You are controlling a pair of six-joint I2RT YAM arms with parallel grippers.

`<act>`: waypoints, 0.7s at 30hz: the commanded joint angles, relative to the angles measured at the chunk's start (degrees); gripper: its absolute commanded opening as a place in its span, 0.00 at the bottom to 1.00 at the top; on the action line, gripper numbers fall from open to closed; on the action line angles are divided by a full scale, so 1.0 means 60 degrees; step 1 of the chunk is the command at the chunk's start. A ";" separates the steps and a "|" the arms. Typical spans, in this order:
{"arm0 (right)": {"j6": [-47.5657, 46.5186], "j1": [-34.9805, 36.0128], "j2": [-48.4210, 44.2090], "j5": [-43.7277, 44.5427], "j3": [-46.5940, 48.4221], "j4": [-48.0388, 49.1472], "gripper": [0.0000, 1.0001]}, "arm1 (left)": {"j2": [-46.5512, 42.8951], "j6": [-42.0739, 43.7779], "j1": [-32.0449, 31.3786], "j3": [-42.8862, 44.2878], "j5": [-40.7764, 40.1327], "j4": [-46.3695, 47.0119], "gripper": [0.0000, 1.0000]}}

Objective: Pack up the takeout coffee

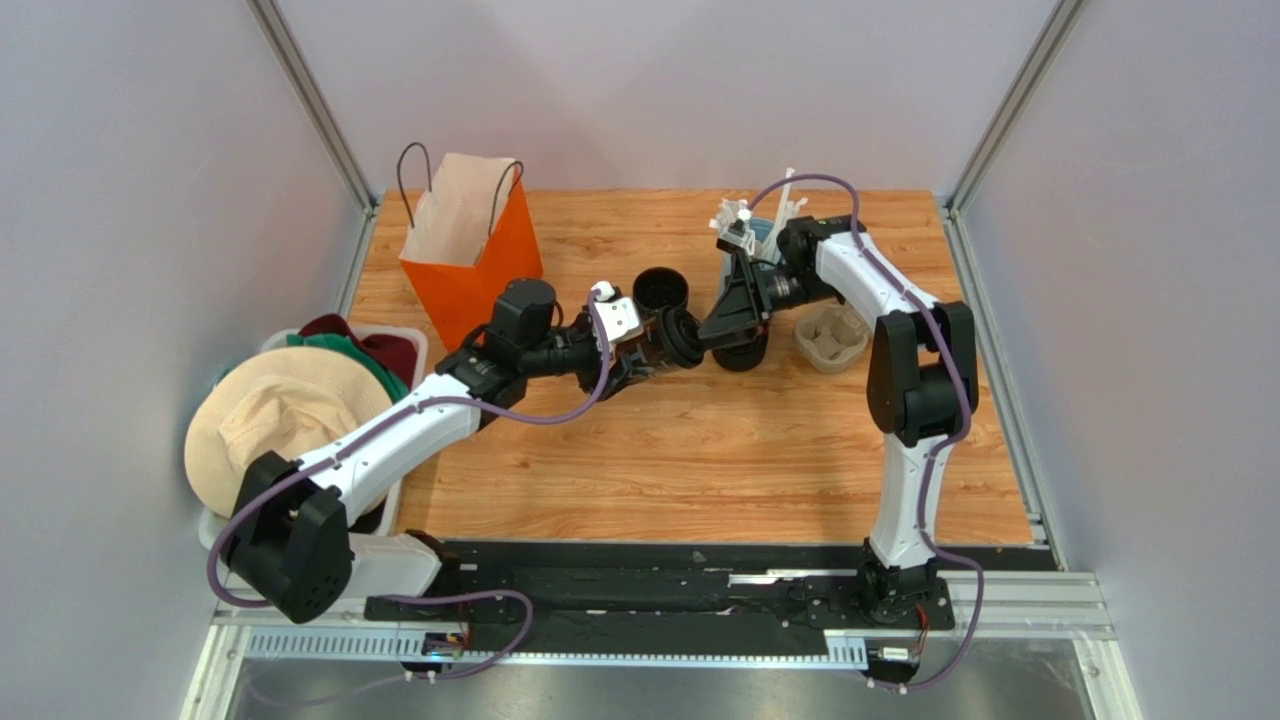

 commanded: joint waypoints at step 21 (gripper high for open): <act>-0.0065 0.1005 0.0307 -0.1614 0.0447 -0.0798 0.22 | 0.0038 0.0709 -0.0664 -0.0053 -0.0735 0.0612 0.56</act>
